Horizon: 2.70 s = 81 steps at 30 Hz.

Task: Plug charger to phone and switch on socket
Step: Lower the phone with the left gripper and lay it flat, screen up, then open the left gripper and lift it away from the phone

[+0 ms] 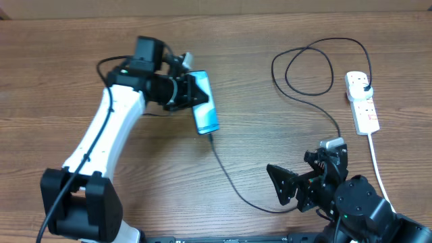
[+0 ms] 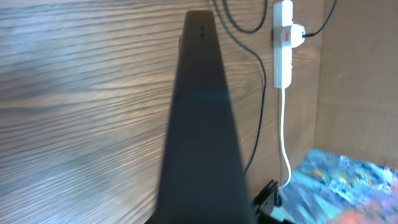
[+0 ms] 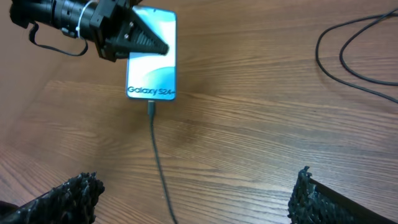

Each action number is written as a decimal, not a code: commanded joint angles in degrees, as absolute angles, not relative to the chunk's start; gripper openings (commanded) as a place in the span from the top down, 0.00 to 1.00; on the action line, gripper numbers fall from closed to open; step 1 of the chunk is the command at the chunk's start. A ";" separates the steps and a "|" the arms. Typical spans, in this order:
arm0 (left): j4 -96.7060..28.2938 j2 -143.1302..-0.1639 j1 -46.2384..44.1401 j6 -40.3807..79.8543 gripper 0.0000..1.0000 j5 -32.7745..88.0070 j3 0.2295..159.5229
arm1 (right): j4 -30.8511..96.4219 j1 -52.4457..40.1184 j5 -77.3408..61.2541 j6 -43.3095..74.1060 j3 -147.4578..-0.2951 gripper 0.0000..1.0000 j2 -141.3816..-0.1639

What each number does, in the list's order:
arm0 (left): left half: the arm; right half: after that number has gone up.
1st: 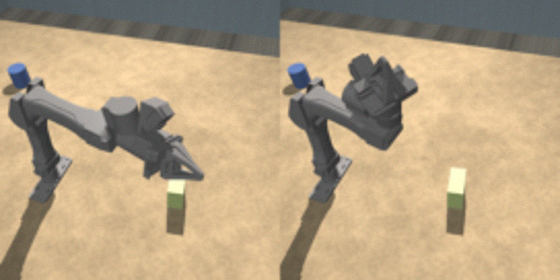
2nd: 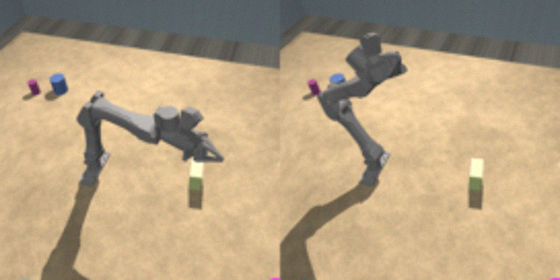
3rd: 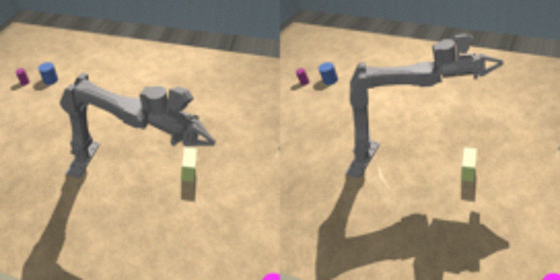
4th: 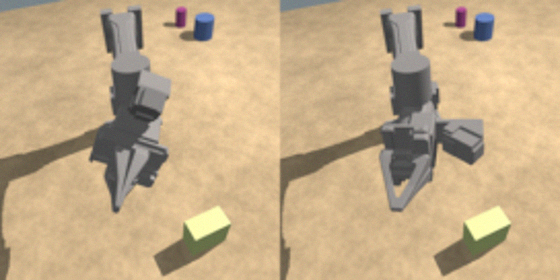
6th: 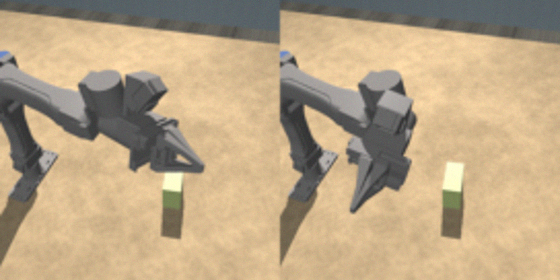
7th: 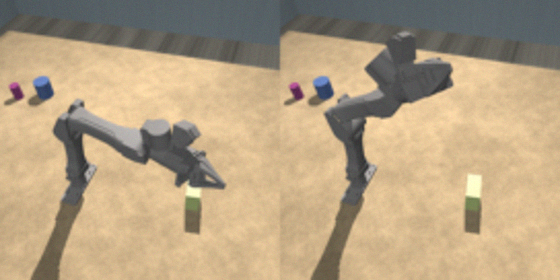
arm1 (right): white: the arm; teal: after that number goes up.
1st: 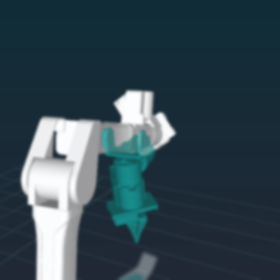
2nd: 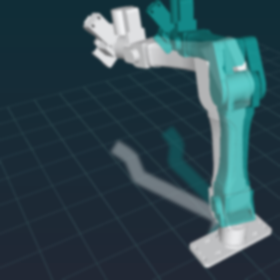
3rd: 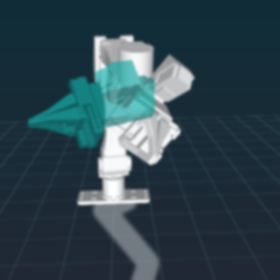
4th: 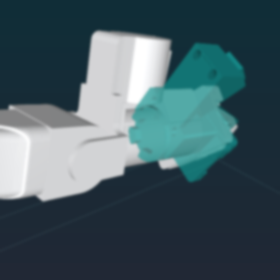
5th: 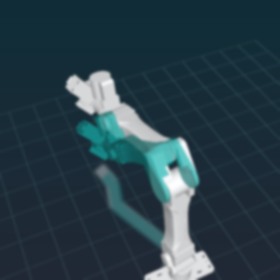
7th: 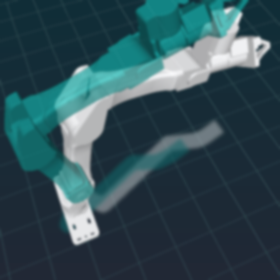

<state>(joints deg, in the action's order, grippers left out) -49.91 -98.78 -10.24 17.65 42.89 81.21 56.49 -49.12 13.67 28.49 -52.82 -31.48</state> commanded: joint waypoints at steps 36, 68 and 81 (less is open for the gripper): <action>-55.66 -125.38 -9.67 -3.20 0.83 39.72 82.76 | 57.98 -48.99 11.97 28.73 -53.98 0.00 -31.24; -54.81 -125.38 -9.78 -2.57 0.00 29.58 82.70 | 57.39 -48.99 11.97 28.73 -53.95 0.00 -31.24; -54.81 -125.38 -9.78 -2.59 0.00 29.32 82.65 | 57.39 -48.99 11.94 28.73 -53.95 0.00 -31.24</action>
